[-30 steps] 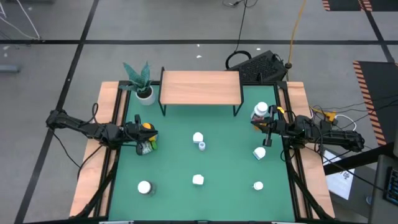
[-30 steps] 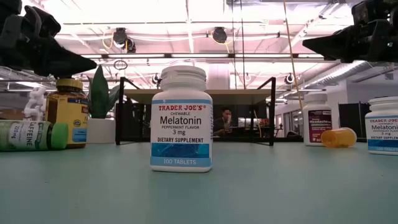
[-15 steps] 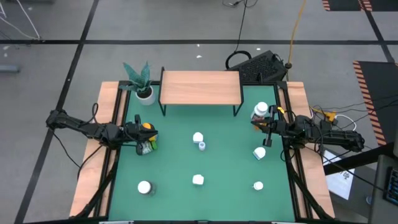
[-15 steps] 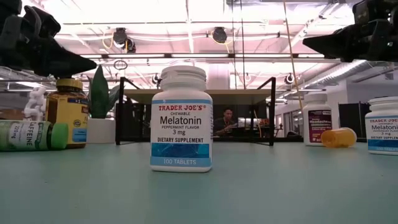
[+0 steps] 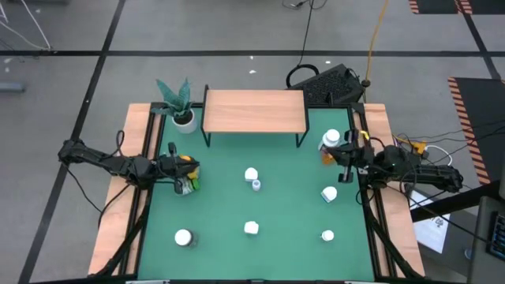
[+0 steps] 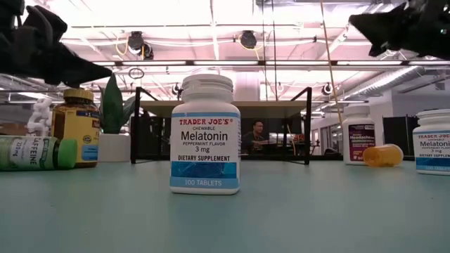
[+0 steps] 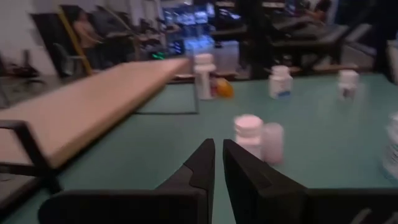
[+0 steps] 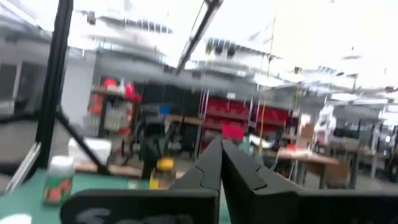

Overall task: Pick and place medicine bottles onto shelf by color
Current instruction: Put the purple medicine bottle on the shelf

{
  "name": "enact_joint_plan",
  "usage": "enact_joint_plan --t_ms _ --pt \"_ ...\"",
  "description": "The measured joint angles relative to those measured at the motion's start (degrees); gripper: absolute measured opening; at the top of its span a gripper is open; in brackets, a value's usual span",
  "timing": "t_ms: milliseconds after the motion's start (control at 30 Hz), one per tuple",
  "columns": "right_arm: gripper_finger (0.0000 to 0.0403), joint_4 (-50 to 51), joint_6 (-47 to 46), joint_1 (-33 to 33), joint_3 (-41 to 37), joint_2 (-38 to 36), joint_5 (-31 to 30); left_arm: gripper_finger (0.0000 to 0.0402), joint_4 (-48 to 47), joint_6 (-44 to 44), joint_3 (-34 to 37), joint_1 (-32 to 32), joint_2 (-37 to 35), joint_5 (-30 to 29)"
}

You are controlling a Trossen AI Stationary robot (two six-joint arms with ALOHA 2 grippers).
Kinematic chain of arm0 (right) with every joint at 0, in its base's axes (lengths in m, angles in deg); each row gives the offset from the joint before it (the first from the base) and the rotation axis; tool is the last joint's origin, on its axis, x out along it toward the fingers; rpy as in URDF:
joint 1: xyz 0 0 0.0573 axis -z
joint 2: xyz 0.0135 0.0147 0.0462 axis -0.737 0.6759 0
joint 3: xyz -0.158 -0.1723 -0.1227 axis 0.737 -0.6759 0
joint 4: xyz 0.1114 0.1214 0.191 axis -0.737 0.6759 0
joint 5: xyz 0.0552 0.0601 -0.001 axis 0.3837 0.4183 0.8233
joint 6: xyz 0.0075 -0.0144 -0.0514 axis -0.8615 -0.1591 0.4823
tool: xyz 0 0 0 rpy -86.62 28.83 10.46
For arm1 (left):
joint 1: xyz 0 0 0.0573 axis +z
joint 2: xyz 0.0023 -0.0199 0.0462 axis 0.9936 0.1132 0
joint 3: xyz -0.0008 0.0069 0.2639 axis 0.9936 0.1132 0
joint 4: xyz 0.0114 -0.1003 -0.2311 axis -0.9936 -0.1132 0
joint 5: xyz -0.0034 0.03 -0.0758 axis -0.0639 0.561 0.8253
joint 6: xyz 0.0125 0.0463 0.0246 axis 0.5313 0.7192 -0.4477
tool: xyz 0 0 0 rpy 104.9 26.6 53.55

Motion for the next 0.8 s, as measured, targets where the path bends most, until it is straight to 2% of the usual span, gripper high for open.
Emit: enact_joint_plan --t_ms 100,267,433,500,567,667,733,800 --pt "0.0000 -0.7 -4.6 0.0 0.0 0.0 -3.1 0.0035 2.2 -0.4 0.0 0.6 0.0 -0.8" --pt "0.0000 2.9 -8.3 -0.6 0.0 0.1 0.6 0.0035 7.6 -1.4 0.0 0.6 0.0 -0.8" --pt "0.0007 4.6 -7.4 -1.3 0.0 0.0 -0.5 0.0035 18.7 -1.4 0.0 0.6 0.0 -0.9" --pt "0.0021 4.1 -1.8 -1.3 0.0 0.0 -4.7 0.0035 22.4 1.1 0.0 0.6 0.0 -2.4" --pt "0.0036 2.3 4.9 -1.2 0.0 0.0 -13.2 0.0035 25.3 4.3 0.0 0.6 0.0 -4.5" --pt "0.0059 -1.1 6.8 -1.2 0.7 0.0 -24.2 0.0035 28.4 8.7 0.0 0.6 0.0 -5.3" --pt "0.0075 0.3 4.3 -1.2 1.8 0.0 -25.0 0.0035 29.3 10.2 0.0 0.6 0.0 -5.3" --pt "0.0092 2.5 0.9 -1.2 2.2 0.0 -21.7 0.0035 30.2 10.3 0.0 0.6 0.0 -5.3"
